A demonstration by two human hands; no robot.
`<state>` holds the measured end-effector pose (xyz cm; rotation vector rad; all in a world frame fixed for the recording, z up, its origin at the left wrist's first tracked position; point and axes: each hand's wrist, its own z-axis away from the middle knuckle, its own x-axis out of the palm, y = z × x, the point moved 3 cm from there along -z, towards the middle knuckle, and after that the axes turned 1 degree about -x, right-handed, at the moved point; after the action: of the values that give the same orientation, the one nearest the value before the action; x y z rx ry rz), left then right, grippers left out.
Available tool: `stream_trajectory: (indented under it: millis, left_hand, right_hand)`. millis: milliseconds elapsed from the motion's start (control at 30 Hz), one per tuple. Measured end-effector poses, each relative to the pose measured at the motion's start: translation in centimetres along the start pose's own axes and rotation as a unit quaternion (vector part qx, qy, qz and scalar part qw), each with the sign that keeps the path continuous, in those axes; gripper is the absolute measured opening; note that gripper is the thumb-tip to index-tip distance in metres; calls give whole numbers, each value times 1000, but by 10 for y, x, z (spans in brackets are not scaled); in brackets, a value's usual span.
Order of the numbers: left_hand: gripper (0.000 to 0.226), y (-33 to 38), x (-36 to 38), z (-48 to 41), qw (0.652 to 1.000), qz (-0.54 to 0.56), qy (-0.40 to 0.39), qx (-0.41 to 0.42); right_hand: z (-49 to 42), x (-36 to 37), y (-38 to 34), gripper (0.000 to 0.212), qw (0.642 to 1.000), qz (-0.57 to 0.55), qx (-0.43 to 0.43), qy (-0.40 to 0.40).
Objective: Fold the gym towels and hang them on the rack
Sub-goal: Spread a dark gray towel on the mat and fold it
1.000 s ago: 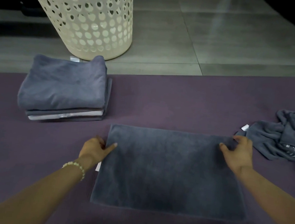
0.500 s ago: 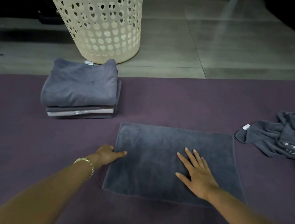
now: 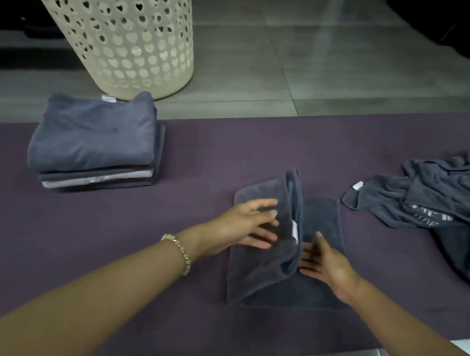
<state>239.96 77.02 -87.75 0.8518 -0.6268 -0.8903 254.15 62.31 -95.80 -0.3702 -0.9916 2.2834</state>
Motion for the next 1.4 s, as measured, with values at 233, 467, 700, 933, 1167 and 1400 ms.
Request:
stream_trajectory:
  millis: [233, 467, 700, 933, 1167, 1400]
  left_hand:
    - [56, -58, -24, -18, 816, -558, 124, 83]
    - [86, -75, -11, -26, 772, -621, 106, 88]
    - [81, -79, 28, -52, 720, -675, 74, 145]
    - [80, -85, 41, -79, 724, -663, 81, 174]
    - [78, -39, 28, -132, 747, -644, 63, 152]
    - [66, 3, 21, -171, 781, -622, 32, 45]
  right_hand:
    - [-9, 2, 1, 54, 996, 72, 2, 54]
    - [-6, 25, -4, 29, 952, 188, -184, 157]
    - [2, -38, -5, 30, 914, 219, -242, 242]
    - [-7, -60, 14, 31, 932, 194, -200, 233]
    - [-17, -66, 24, 29, 950, 118, -181, 225]
    - [-21, -68, 26, 23, 952, 103, -187, 218]
